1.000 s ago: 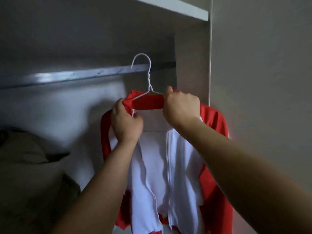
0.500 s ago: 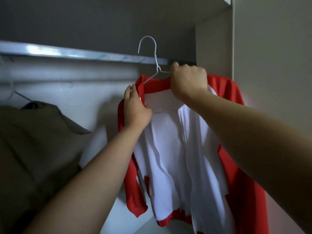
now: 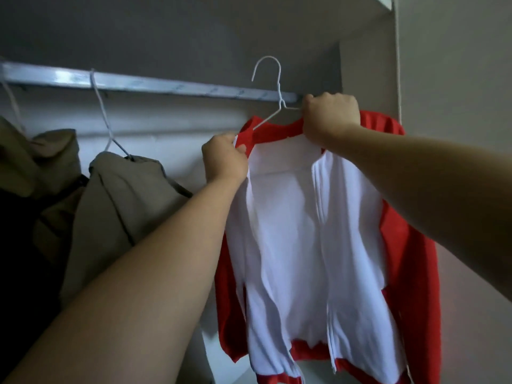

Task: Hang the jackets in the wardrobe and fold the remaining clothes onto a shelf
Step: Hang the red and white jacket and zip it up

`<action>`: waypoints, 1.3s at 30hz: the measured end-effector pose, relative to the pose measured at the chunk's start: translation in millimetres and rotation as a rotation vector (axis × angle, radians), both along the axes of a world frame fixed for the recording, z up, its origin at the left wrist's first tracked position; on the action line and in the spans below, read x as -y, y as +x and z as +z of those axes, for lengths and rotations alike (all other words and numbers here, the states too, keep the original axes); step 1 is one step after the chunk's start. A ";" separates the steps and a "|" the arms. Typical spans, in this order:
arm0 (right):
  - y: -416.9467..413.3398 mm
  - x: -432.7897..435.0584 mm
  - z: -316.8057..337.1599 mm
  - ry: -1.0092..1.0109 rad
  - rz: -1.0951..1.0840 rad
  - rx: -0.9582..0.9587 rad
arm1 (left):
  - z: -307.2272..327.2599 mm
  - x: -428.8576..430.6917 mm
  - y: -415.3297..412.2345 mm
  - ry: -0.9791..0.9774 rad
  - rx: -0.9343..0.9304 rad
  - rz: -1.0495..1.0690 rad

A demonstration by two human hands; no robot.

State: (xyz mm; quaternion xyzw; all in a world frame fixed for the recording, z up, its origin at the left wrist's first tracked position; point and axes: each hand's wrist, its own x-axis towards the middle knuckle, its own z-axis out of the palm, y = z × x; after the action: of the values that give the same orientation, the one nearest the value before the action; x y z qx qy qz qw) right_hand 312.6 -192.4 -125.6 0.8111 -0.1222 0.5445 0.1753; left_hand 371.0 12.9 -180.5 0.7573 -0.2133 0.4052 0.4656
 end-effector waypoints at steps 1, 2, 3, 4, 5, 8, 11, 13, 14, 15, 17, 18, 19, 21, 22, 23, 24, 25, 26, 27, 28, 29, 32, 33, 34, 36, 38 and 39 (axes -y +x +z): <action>0.2 -3.3 -0.6 -0.014 0.000 0.001 | -3.5 1.5 3.2 0.007 -0.010 0.012; 1.8 -6.5 -1.2 -0.029 0.002 -0.002 | -7.0 4.9 6.1 0.009 -0.020 0.023; 4.2 -9.4 -1.9 -0.044 0.011 -0.005 | -10.6 7.9 7.4 0.012 -0.026 0.032; 6.0 -12.9 -1.2 -0.049 0.016 -0.010 | -12.3 10.3 8.9 0.016 -0.018 0.028; 7.3 -17.2 -1.0 -0.044 0.016 -0.015 | -13.4 12.2 10.8 0.026 0.002 0.013; 15.7 -28.1 2.2 -0.026 0.017 -0.028 | -11.1 12.5 15.0 0.036 0.056 -0.010; 19.0 -29.9 6.2 -0.004 -0.009 -0.042 | -4.2 12.1 15.7 0.007 0.055 -0.007; 22.3 -31.6 5.5 -0.004 -0.014 -0.061 | -1.0 9.2 17.1 0.003 0.048 -0.010; 23.7 -32.6 4.9 0.002 -0.015 -0.068 | 0.1 7.6 18.0 0.010 0.043 -0.015; 25.2 -33.8 4.2 0.008 -0.016 -0.075 | 0.5 6.0 19.5 0.019 0.034 -0.020; 29.3 -36.1 2.5 0.018 -0.015 -0.085 | -0.5 3.7 22.6 0.032 0.005 -0.029; 31.7 -37.6 2.3 0.026 -0.011 -0.087 | -0.9 3.1 23.5 0.030 -0.001 -0.037; 33.8 -39.3 2.3 0.040 -0.006 -0.086 | -1.3 2.1 24.2 0.025 0.005 -0.039; 37.2 -42.8 4.8 0.067 0.006 -0.075 | 0.8 -1.9 25.4 0.003 0.038 -0.023; 39.4 -44.6 7.1 0.072 0.011 -0.067 | 2.3 -3.8 26.8 -0.014 0.045 -0.025; 41.3 -46.9 9.6 0.074 0.016 -0.062 | 4.2 -5.3 28.5 -0.028 0.035 -0.035; 43.2 -49.5 11.6 0.073 0.017 -0.061 | 5.6 -6.8 30.7 -0.038 0.013 -0.044; 45.0 -52.2 13.0 0.070 0.016 -0.066 | 6.4 -8.2 33.9 -0.048 -0.012 -0.050; 46.8 -54.9 13.8 0.065 0.014 -0.074 | 6.3 -9.6 38.2 -0.056 -0.037 -0.057; 49.2 -57.6 13.6 0.061 0.012 -0.083 | 5.1 -10.8 42.7 -0.062 -0.060 -0.067; 51.8 -60.0 12.5 0.061 0.014 -0.092 | 3.2 -12.1 47.0 -0.061 -0.080 -0.078; 54.6 -62.1 9.9 0.067 0.021 -0.101 | -0.1 -13.5 50.6 -0.056 -0.099 -0.086; 62.5 -64.1 -6.5 0.090 0.038 -0.143 | -12.9 -16.0 58.0 -0.017 -0.136 -0.072; 65.7 -63.4 -13.1 0.096 0.038 -0.155 | -17.2 -16.2 58.2 0.002 -0.136 -0.062; 68.7 -62.1 -18.5 0.102 0.040 -0.158 | -21.0 -16.8 57.1 0.021 -0.130 -0.056; 73.8 -58.5 -26.2 0.122 0.060 -0.142 | -27.2 -18.2 54.7 0.063 -0.094 -0.049; 77.6 -55.6 -31.4 0.173 0.116 -0.113 | -31.6 -18.0 54.2 0.104 -0.062 -0.053; 78.9 -55.2 -34.5 0.216 0.152 -0.101 | -33.2 -16.9 53.5 0.118 -0.063 -0.053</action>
State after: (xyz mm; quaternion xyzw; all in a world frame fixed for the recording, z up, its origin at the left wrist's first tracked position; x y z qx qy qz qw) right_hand 391.4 -137.2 -160.1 0.8585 -0.1092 0.4985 0.0511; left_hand 424.5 29.8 -213.7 0.7899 -0.2421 0.3557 0.4370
